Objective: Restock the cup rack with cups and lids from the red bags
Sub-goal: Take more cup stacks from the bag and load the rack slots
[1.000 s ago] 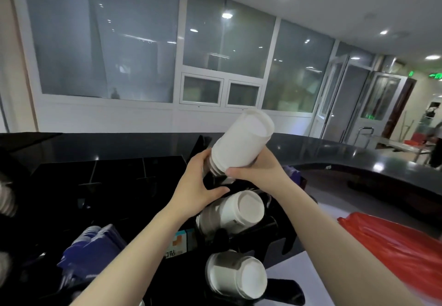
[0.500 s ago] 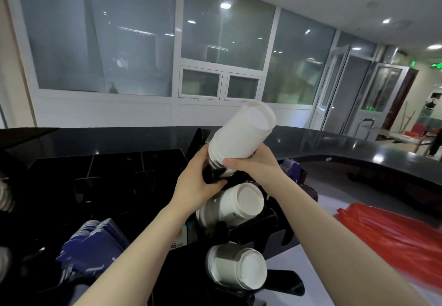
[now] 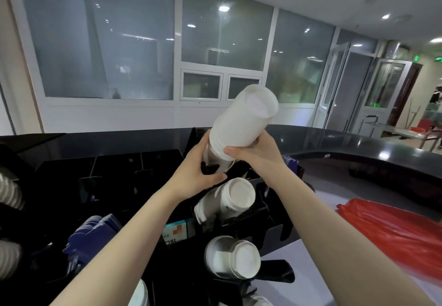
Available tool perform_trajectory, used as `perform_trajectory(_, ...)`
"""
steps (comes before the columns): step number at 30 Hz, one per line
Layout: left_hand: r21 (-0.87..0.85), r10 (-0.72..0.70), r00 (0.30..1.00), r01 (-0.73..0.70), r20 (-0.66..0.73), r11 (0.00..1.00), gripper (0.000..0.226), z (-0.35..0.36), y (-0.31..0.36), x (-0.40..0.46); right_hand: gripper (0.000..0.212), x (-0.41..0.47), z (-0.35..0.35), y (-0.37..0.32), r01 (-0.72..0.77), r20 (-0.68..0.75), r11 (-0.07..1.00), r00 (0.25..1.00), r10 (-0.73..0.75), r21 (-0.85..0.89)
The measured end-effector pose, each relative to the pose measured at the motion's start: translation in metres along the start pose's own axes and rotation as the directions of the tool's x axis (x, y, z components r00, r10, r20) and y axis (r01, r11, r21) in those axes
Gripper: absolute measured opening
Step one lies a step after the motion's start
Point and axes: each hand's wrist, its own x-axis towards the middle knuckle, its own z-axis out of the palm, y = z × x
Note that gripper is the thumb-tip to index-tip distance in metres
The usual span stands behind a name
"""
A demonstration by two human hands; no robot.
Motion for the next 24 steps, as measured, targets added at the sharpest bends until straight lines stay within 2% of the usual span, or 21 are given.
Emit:
perform_trajectory(4, 0.008, 0.13, 0.978, -0.13, -0.16, 0.991, 0.08, 0.002, 0.038, -0.008, 0.062, -0.021, -0.012, -0.03, 0.196, 0.03, 0.98, 0.98, -0.197, 0.02)
perform_trajectory(6, -0.113, 0.098, 0.96, -0.132, -0.264, 0.985, 0.066, 0.009, 0.056, -0.016, 0.057, -0.035, -0.019, -0.041, 0.243, 0.057, 0.97, 0.968, -0.244, 0.032)
perform_trajectory(8, -0.288, -0.008, 0.942, -0.095, -0.336, 0.953, 0.056, 0.017, 0.069, -0.028, 0.059, -0.051, -0.029, -0.046, 0.212, 0.109, 0.976, 0.97, -0.217, 0.052)
perform_trajectory(11, -0.416, -0.116, 0.95, -0.016, -0.291, 0.909, 0.053, 0.034, 0.072, -0.051, 0.048, -0.079, -0.045, -0.041, 0.128, 0.17, 0.986, 0.975, -0.146, 0.111)
perform_trajectory(13, -0.485, -0.167, 0.957, 0.033, -0.237, 0.874, 0.051, 0.046, 0.069, -0.069, 0.035, -0.101, -0.058, -0.031, 0.103, 0.14, 0.977, 0.982, -0.131, 0.187)
perform_trajectory(14, -0.507, -0.195, 0.957, 0.062, -0.213, 0.86, 0.051, 0.052, 0.067, -0.078, 0.036, -0.112, -0.064, -0.027, 0.092, 0.104, 0.971, 0.988, -0.117, 0.222)
perform_trajectory(17, -0.512, -0.247, 0.96, 0.147, -0.132, 0.846, 0.05, 0.065, 0.061, -0.1, 0.063, -0.136, -0.081, -0.014, 0.047, 0.031, 0.966, 0.998, -0.057, 0.255)
perform_trajectory(19, -0.471, -0.269, 0.959, 0.195, -0.094, 0.86, 0.048, 0.074, 0.059, -0.113, 0.061, -0.149, -0.088, -0.008, 0.046, 0.027, 0.971, 0.998, -0.054, 0.235)
perform_trajectory(24, -0.382, -0.338, 0.923, 0.251, -0.181, 0.89, 0.039, 0.08, 0.051, -0.136, 0.069, -0.172, -0.091, 0.008, 0.024, -0.009, 0.987, 1.0, -0.022, 0.157)
